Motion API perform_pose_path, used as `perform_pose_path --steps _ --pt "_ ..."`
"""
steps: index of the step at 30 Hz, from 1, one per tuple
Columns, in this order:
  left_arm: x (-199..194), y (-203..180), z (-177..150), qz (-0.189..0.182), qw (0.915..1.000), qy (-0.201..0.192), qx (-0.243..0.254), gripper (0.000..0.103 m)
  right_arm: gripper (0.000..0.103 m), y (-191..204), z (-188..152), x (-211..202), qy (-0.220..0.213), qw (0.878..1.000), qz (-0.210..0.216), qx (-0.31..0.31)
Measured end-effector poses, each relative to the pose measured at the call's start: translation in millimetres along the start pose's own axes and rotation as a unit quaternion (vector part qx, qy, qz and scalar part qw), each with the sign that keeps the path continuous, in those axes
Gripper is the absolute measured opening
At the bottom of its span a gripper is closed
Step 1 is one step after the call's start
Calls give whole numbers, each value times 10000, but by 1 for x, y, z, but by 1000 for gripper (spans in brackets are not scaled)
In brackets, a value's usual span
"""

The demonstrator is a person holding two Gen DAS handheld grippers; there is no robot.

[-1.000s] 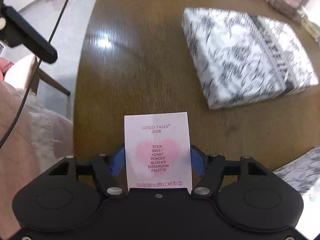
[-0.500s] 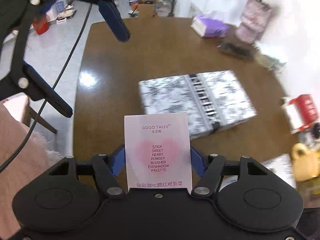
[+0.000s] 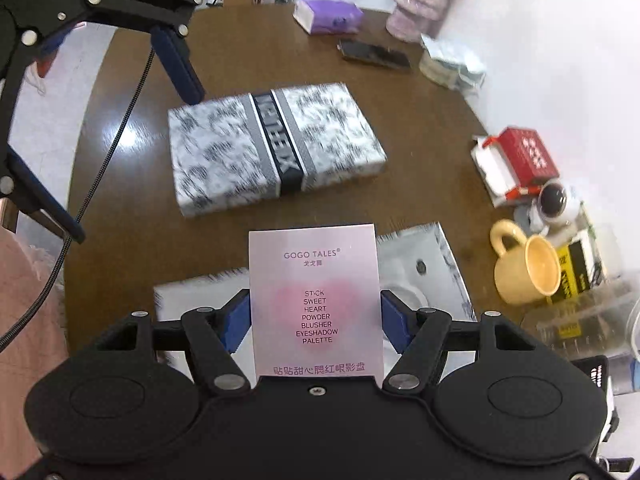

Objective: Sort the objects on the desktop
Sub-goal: 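Carry the pink card with the right gripper over the open box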

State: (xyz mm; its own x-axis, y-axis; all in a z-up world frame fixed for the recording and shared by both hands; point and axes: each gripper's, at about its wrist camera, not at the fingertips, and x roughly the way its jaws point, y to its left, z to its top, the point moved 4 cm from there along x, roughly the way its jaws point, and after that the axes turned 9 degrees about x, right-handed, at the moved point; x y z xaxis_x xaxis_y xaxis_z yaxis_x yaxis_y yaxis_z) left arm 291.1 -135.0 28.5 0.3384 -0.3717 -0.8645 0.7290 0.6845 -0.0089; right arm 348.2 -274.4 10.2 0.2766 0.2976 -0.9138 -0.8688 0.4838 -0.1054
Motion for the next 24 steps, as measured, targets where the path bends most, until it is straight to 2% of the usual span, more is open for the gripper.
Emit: perform_pose_path --steps 4,8,13,20,24 --pt "22 1 11 -96 9998 141 -79 103 70 -18 -14 32 287 9993 193 -167" --pt "35 4 11 -49 9992 322 -220 103 70 -26 -22 77 606 9962 393 -492" --pt "44 9 8 26 9976 477 -507 103 70 -29 -28 119 798 9925 652 -659" --pt "56 11 6 101 9946 648 -803 103 70 -23 -33 141 882 9865 635 -1228" --pt "59 7 10 130 9942 674 -830 103 70 -23 -29 139 838 9857 722 -1275"
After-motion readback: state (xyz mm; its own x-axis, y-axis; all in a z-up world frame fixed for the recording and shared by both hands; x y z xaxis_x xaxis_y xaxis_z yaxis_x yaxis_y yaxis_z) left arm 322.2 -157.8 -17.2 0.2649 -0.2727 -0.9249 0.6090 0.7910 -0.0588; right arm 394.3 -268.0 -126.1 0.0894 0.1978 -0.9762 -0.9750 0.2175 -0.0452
